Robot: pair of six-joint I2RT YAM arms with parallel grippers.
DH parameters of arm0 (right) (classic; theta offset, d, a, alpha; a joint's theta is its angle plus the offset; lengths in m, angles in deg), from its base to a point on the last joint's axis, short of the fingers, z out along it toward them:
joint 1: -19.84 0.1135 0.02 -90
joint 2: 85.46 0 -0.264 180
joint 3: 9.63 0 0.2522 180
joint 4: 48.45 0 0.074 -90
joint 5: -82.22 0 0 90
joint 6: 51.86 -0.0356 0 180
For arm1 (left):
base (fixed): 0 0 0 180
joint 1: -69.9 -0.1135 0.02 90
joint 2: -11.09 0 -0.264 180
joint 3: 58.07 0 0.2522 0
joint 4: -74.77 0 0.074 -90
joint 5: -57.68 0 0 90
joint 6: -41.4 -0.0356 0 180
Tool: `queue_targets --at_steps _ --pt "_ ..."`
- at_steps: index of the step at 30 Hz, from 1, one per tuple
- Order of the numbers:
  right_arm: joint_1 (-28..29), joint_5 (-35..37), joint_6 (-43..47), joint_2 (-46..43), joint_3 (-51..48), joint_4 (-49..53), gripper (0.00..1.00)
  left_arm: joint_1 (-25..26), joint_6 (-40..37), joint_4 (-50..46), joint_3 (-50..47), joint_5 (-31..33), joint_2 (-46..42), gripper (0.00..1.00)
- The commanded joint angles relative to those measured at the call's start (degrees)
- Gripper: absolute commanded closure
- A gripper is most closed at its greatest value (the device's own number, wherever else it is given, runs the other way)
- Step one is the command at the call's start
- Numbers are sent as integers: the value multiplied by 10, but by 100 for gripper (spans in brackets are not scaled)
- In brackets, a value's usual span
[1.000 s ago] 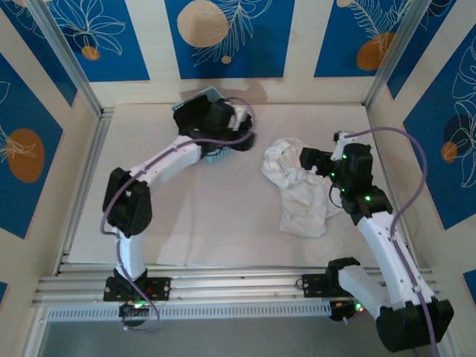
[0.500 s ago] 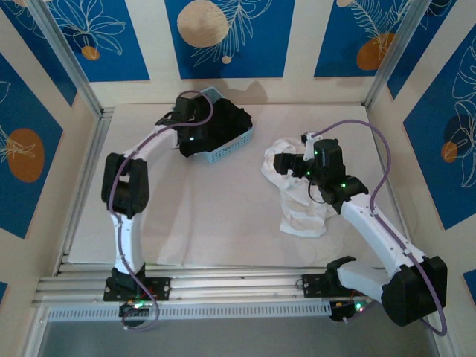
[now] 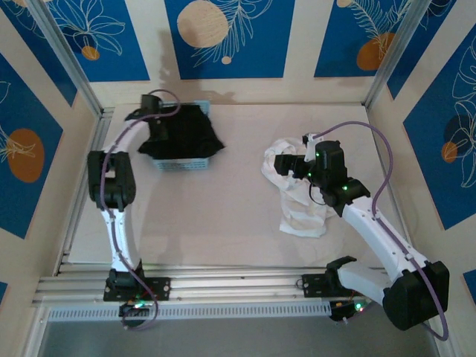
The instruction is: Fold the inside-out t-shirt
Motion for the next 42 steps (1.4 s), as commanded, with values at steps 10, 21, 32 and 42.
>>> queue_targets --at_steps 10,21,32,42 --pt "14 -32 -12 61 16 -22 2 58 -37 49 -121 -81 -179 30" --pt "25 -39 -15 93 27 -27 2 104 -97 19 -28 21 -9 48" --pt "3 -24 1 80 11 -16 1 5 -160 -4 29 77 31 75" --pt "-44 80 10 132 42 43 1 -35 -132 -67 165 75 103 66"
